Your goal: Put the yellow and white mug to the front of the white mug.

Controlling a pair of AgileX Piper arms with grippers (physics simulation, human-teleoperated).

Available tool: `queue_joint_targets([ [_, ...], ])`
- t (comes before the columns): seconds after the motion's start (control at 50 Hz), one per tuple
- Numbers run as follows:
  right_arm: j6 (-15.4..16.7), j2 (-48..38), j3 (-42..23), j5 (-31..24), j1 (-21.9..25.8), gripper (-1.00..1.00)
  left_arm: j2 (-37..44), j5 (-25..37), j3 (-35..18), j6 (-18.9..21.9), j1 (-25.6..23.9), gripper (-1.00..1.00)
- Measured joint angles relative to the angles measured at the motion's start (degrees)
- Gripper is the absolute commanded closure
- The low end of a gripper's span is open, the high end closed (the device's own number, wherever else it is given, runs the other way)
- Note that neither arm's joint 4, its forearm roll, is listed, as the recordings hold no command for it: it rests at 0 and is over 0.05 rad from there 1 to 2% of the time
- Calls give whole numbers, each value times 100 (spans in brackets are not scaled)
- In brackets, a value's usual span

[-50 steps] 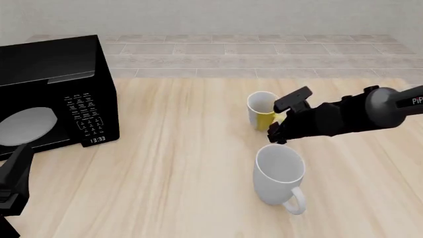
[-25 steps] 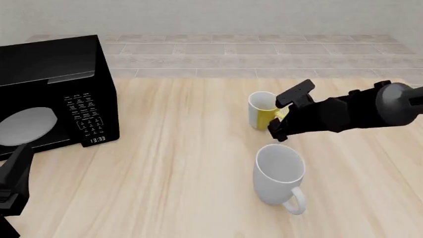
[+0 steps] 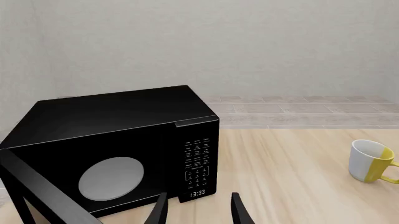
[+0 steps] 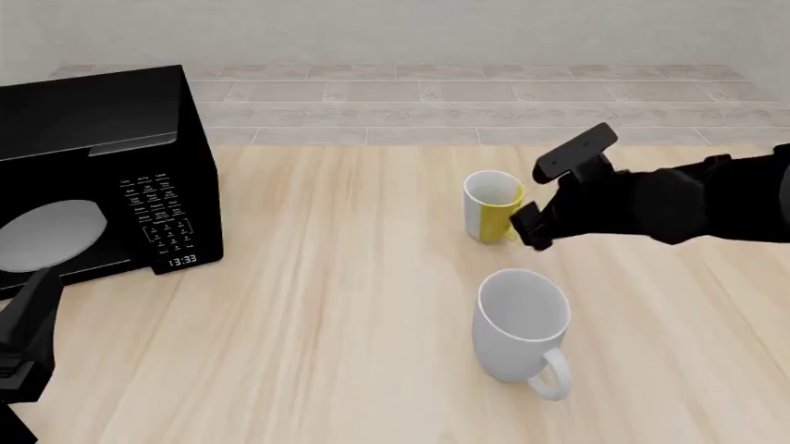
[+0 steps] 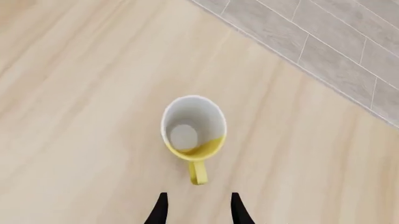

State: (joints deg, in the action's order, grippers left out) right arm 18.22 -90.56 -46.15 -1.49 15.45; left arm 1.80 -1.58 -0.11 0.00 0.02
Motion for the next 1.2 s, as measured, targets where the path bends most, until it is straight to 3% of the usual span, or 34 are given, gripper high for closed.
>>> queue_joint_targets([
  [0.76,202,2846,1422,-252,-232,-100,0,0,0,0,0,-100],
  [1.2,152,4123,2072,-374,-302,-100,0,0,0,0,-1,-100],
])
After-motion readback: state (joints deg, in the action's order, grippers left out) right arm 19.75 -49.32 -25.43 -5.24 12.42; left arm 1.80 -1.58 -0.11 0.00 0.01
